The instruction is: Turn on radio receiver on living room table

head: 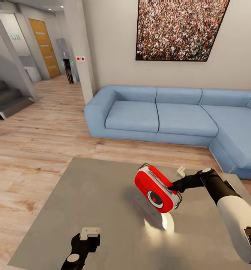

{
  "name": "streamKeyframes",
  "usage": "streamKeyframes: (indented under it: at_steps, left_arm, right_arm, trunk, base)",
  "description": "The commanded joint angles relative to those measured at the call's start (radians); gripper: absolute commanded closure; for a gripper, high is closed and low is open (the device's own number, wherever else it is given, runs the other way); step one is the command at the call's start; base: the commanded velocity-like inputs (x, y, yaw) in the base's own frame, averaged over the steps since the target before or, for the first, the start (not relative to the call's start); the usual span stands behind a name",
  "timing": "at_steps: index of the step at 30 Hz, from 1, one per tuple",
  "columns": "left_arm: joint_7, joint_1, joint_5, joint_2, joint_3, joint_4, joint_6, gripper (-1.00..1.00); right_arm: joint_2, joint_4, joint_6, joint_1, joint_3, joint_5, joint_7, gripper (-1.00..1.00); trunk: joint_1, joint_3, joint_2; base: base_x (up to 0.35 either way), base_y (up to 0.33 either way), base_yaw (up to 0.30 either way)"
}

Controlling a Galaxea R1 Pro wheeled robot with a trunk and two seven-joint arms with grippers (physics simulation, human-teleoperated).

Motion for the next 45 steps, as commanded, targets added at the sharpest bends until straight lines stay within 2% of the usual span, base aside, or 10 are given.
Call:
streamKeyframes:
  at_steps: [1,5,9,45]
  left_arm:
    - [0.000,0.000,0.000,0.000,0.000,0.000,0.000,-1.00]
    - [0.000,0.000,-0.001,0.000,0.000,0.000,0.000,-1.00]
    - [0.000,0.000,0.000,0.001,0.000,0.000,0.000,-1.00]
    - [0.000,0.000,0.000,0.001,0.000,0.000,0.000,-1.00]
  right_arm:
    - [0.001,-0.001,0.000,0.000,-0.001,-0.001,0.007,1.00]
    - [0.003,-0.001,0.008,0.000,-0.003,-0.002,0.064,1.00]
    - [0.004,-0.001,0.012,0.000,-0.006,-0.003,0.081,1.00]
    - [0.003,-0.001,0.011,0.000,-0.009,-0.004,0.087,1.00]
  trunk:
    - [-0.004,0.003,0.007]
    - [-0.019,0.016,0.035]
    - [-0.035,0.028,0.063]
    - [-0.173,0.141,0.315]
  base:
    - [0.000,0.000,0.000]
    - [0.000,0.000,0.000]
    - [0.000,0.000,0.000]
    - [0.000,0.000,0.000]
